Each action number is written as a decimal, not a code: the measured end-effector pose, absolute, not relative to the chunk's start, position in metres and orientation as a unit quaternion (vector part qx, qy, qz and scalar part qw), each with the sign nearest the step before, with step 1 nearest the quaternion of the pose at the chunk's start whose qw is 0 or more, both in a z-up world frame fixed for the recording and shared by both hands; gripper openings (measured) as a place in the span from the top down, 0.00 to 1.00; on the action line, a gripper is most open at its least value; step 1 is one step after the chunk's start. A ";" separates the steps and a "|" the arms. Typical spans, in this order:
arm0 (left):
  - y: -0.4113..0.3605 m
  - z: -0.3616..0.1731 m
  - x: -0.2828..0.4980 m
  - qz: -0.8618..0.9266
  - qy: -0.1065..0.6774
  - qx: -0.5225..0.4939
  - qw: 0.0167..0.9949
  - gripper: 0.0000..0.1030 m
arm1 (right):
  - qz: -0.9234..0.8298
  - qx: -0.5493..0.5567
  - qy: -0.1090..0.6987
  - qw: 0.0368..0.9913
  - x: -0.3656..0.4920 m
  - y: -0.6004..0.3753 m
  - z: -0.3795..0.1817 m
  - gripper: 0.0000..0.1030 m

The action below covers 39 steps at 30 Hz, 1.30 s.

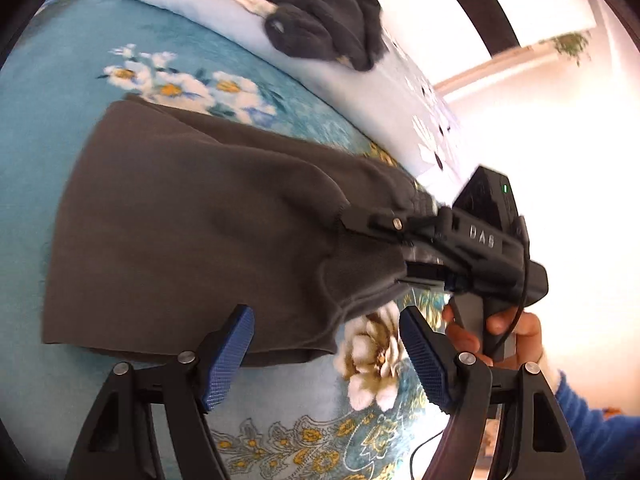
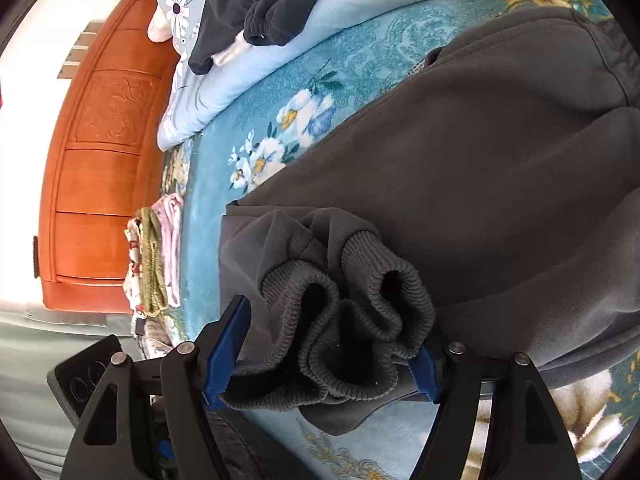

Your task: Fold clothes

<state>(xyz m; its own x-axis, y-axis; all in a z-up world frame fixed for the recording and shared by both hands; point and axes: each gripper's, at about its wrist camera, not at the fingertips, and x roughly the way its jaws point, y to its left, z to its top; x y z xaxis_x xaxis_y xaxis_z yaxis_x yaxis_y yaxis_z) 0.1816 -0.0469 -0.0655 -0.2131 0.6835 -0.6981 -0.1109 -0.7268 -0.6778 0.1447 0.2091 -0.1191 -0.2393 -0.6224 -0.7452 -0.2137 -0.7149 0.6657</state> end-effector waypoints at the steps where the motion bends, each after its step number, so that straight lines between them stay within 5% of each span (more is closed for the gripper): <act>1: -0.064 -0.064 0.181 0.746 -0.270 -0.556 0.249 0.24 | -0.706 0.604 -0.345 0.134 0.144 0.208 -0.119 0.35; 4: -0.115 -0.071 0.183 0.755 -0.328 -0.538 0.183 0.24 | -0.710 0.611 -0.329 0.117 0.141 0.207 -0.114 0.64; 7: -0.160 -0.084 0.184 0.743 -0.402 -0.520 0.129 0.24 | -0.714 0.617 -0.308 0.121 0.133 0.198 -0.101 0.76; 16: -0.244 -0.080 0.202 0.762 -0.473 -0.442 0.030 0.24 | -0.711 0.589 -0.284 0.260 0.064 0.084 -0.040 0.77; 22: -0.251 -0.082 0.200 0.765 -0.481 -0.427 0.029 0.24 | -0.663 0.531 -0.364 0.382 0.059 0.048 -0.012 0.77; 30: -0.228 -0.063 0.192 0.781 -0.448 -0.430 0.073 0.24 | -0.675 0.535 -0.407 0.304 0.058 0.098 -0.034 0.77; 39: -0.185 -0.040 0.216 0.757 -0.443 -0.440 0.192 0.24 | -0.658 0.557 -0.364 0.354 0.014 0.015 -0.009 0.77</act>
<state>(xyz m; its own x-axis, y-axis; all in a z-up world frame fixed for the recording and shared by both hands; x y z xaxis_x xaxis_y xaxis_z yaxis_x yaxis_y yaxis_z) 0.2164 -0.1846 -0.0402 -0.5391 0.6803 -0.4966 0.0995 -0.5340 -0.8396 0.0137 0.0150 -0.0087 -0.1297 -0.8708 -0.4743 0.0604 -0.4843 0.8728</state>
